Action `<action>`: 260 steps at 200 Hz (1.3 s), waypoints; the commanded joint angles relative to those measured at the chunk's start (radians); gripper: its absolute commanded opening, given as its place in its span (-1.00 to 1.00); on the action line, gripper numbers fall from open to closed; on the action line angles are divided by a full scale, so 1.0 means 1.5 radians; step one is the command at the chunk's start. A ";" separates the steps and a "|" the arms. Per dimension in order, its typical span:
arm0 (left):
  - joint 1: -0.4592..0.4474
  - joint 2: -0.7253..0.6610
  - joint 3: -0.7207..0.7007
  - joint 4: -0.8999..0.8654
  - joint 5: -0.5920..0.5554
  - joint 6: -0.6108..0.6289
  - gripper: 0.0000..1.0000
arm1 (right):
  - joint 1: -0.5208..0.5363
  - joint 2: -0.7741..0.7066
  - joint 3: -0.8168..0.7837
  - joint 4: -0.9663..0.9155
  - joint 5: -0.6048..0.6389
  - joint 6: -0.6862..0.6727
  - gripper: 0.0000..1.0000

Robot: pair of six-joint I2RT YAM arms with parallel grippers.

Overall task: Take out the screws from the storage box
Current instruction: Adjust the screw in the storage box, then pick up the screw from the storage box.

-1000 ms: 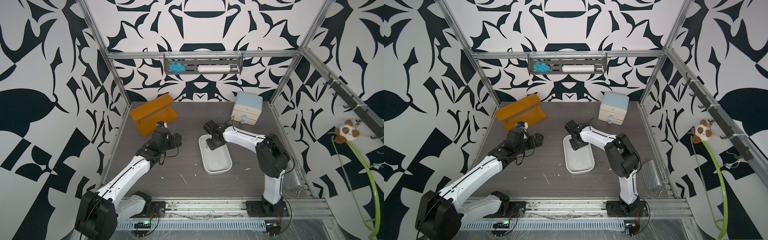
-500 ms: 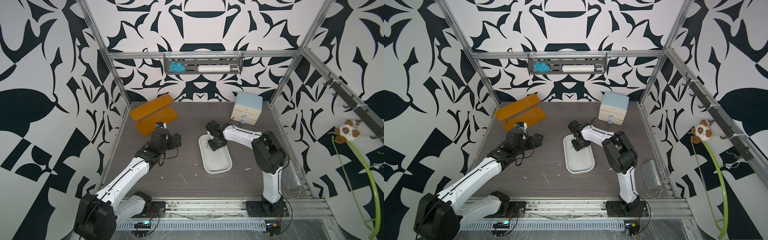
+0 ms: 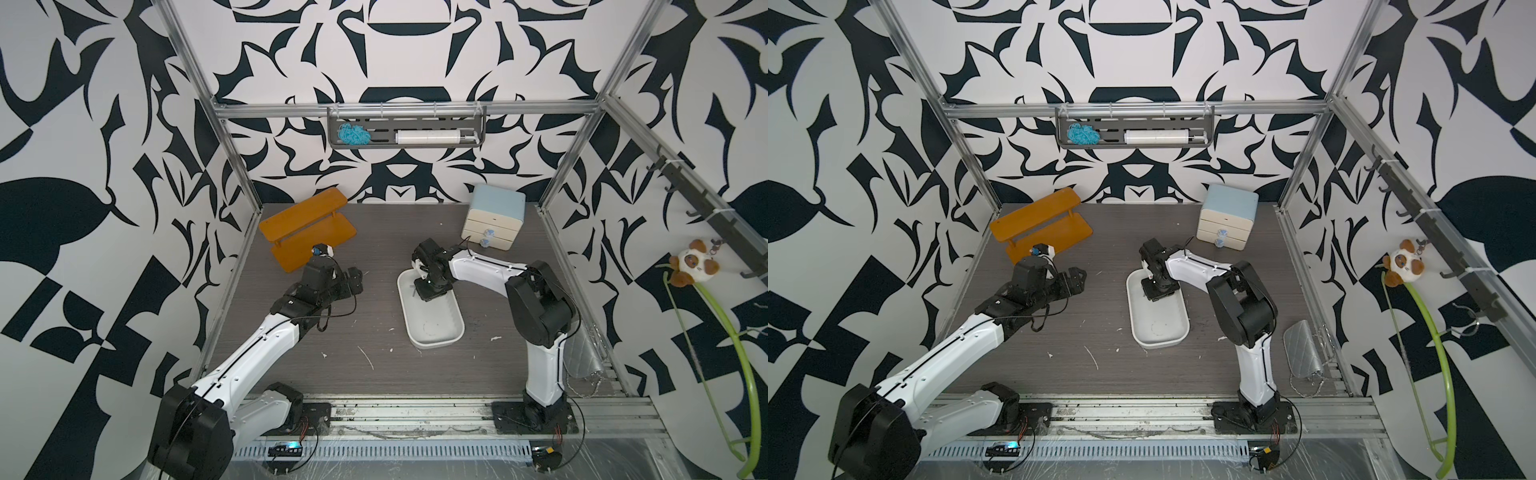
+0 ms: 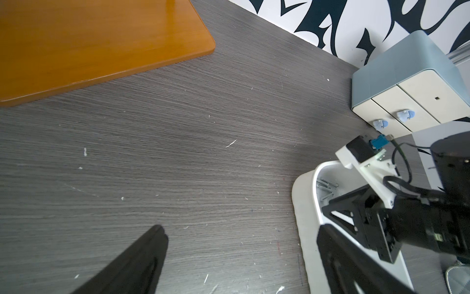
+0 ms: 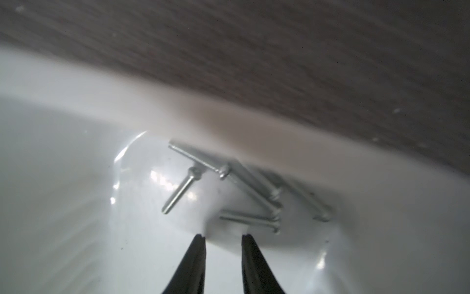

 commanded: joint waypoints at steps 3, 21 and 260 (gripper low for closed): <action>0.002 0.003 0.000 0.006 -0.001 0.009 0.98 | 0.013 -0.041 -0.001 -0.008 -0.039 0.002 -0.36; 0.001 0.000 0.001 0.005 0.000 0.008 0.98 | 0.012 -0.062 0.001 -0.015 0.020 -0.002 -0.21; 0.002 -0.001 -0.004 0.009 0.000 0.007 0.98 | -0.006 0.046 0.060 -0.010 0.100 0.056 0.07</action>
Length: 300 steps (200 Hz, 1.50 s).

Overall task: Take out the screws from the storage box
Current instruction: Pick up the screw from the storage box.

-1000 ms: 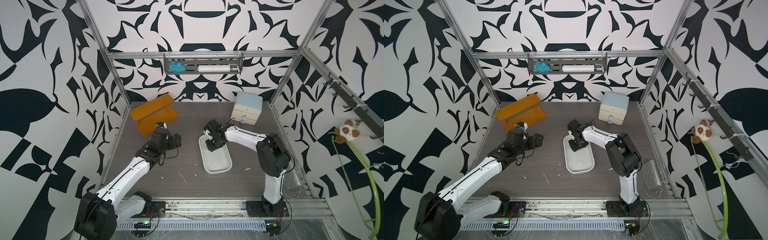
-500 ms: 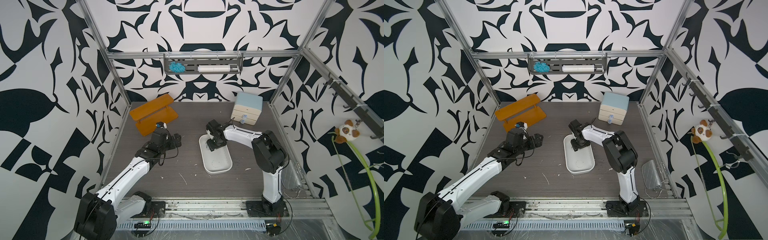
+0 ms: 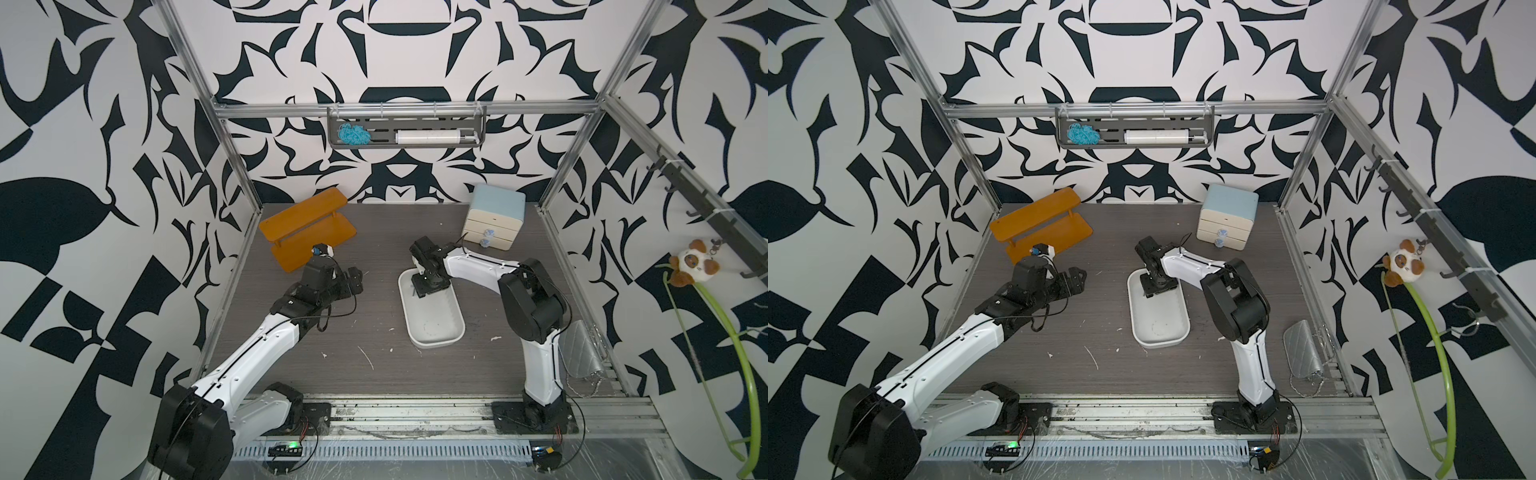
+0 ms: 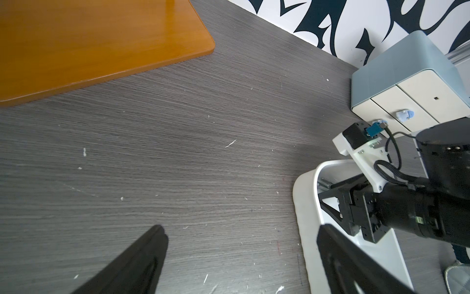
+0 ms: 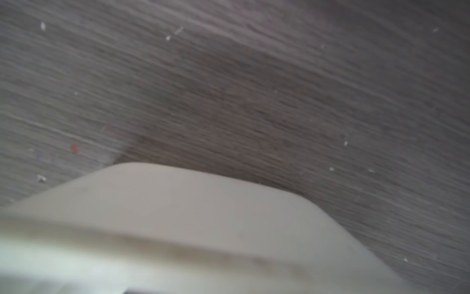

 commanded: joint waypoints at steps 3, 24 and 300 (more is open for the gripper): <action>0.001 0.000 -0.003 0.009 0.000 0.007 0.98 | -0.002 0.005 0.009 -0.011 0.012 0.016 0.07; 0.001 0.002 -0.002 0.007 0.001 0.007 0.98 | -0.001 -0.001 0.004 -0.019 0.017 0.023 0.08; 0.001 0.004 -0.001 0.008 0.001 0.005 0.98 | -0.030 -0.236 -0.020 -0.045 0.049 0.020 -0.23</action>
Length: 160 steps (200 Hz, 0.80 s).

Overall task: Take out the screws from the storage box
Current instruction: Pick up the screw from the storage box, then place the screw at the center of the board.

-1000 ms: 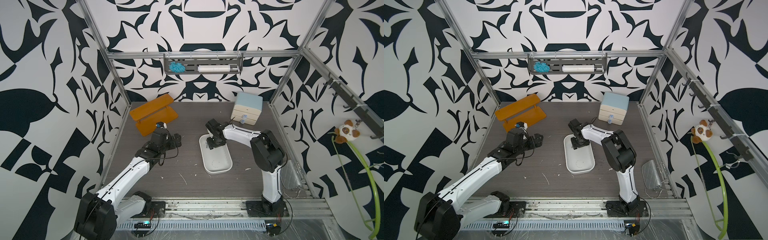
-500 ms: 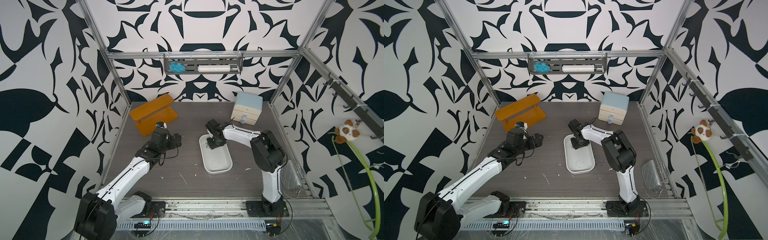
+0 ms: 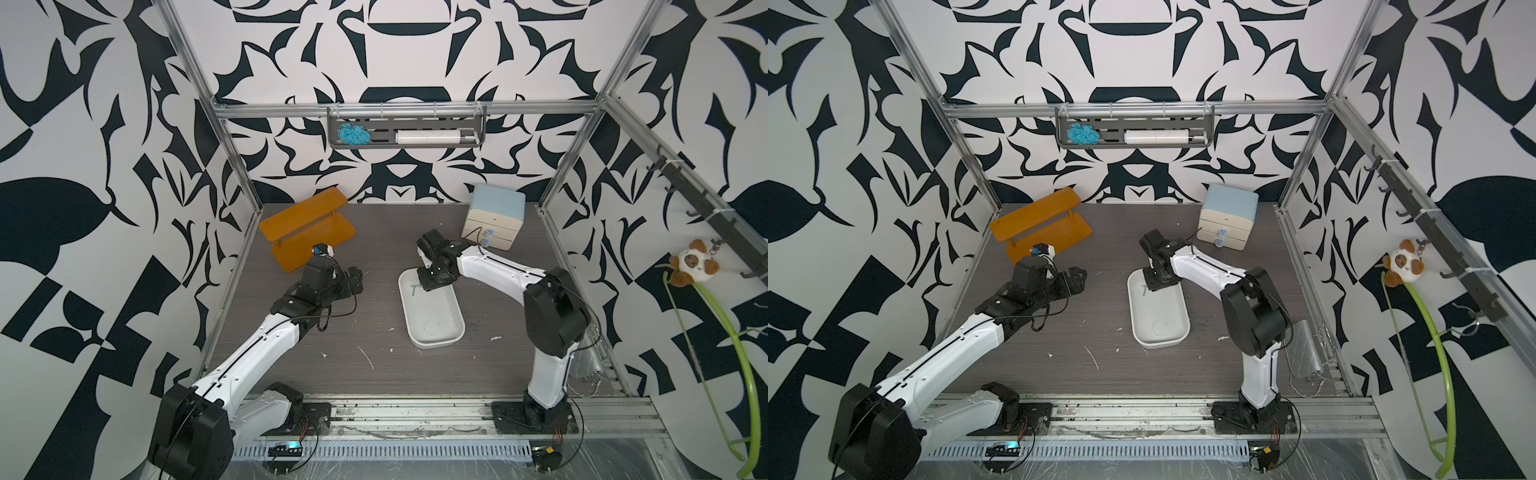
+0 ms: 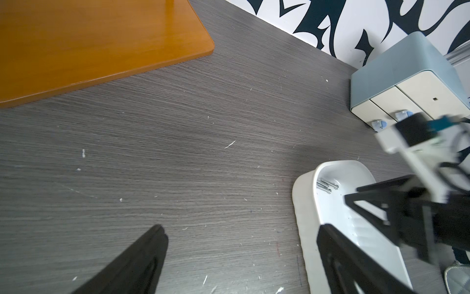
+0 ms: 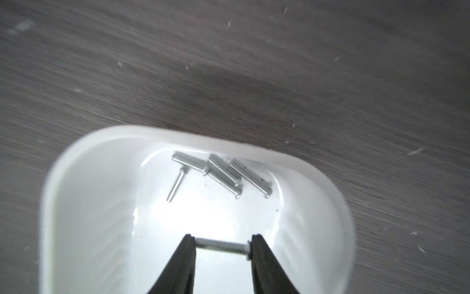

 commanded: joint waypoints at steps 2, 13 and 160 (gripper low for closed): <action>0.001 0.003 0.000 0.004 0.001 0.006 0.98 | -0.028 -0.098 0.002 -0.021 0.046 0.007 -0.23; 0.001 0.002 -0.001 0.003 0.000 0.006 0.98 | -0.060 -0.129 -0.022 -0.021 0.056 0.015 -0.22; 0.001 -0.014 -0.007 0.001 -0.009 0.008 0.98 | -0.273 -0.011 -0.167 0.099 0.114 0.067 -0.25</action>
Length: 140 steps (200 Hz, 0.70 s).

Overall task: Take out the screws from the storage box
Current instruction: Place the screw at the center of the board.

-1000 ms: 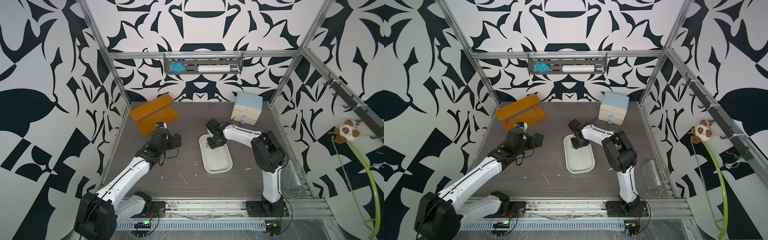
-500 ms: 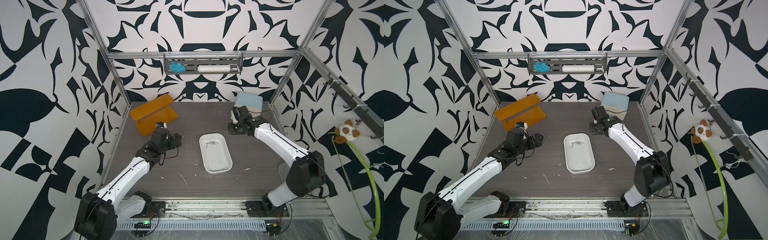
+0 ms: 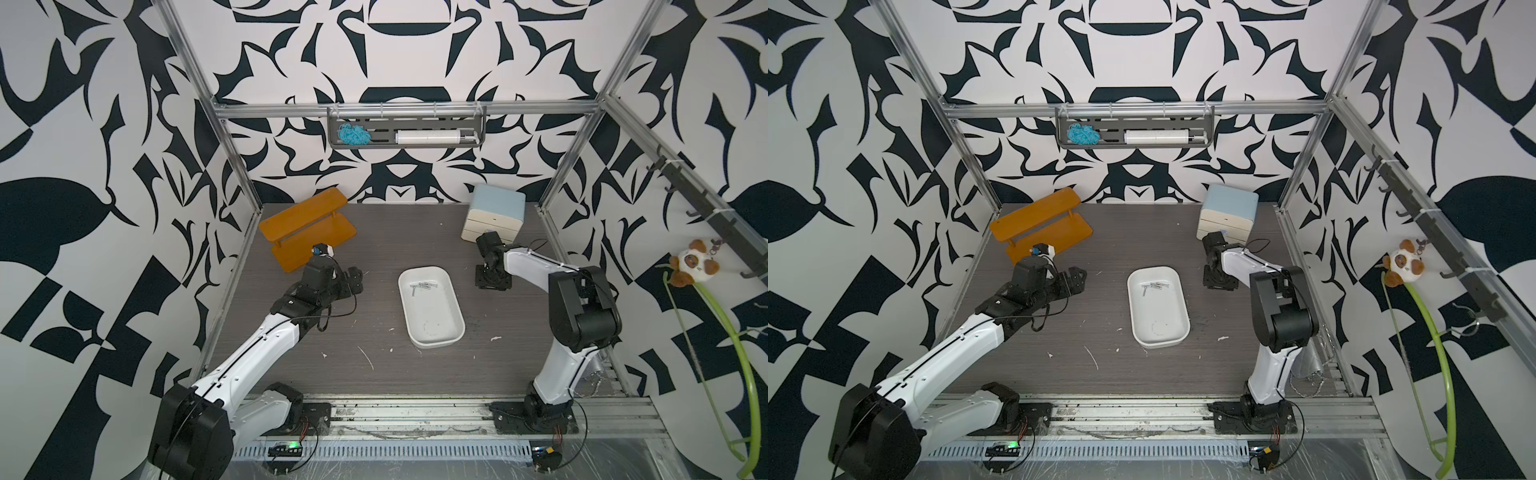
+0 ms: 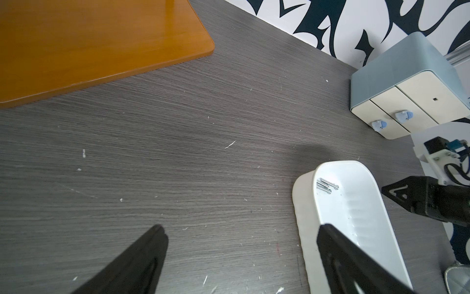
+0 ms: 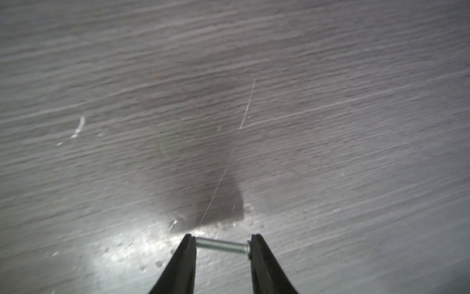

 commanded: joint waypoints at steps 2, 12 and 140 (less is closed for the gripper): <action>0.001 -0.013 -0.006 0.001 -0.008 0.008 0.98 | -0.004 -0.008 0.005 0.021 -0.001 0.011 -0.25; 0.001 -0.012 -0.006 0.002 -0.008 0.008 0.98 | -0.004 -0.002 0.004 0.023 -0.004 0.012 -0.25; 0.002 -0.040 -0.021 0.007 -0.026 0.008 0.98 | -0.005 -0.146 -0.006 0.035 0.016 0.001 0.33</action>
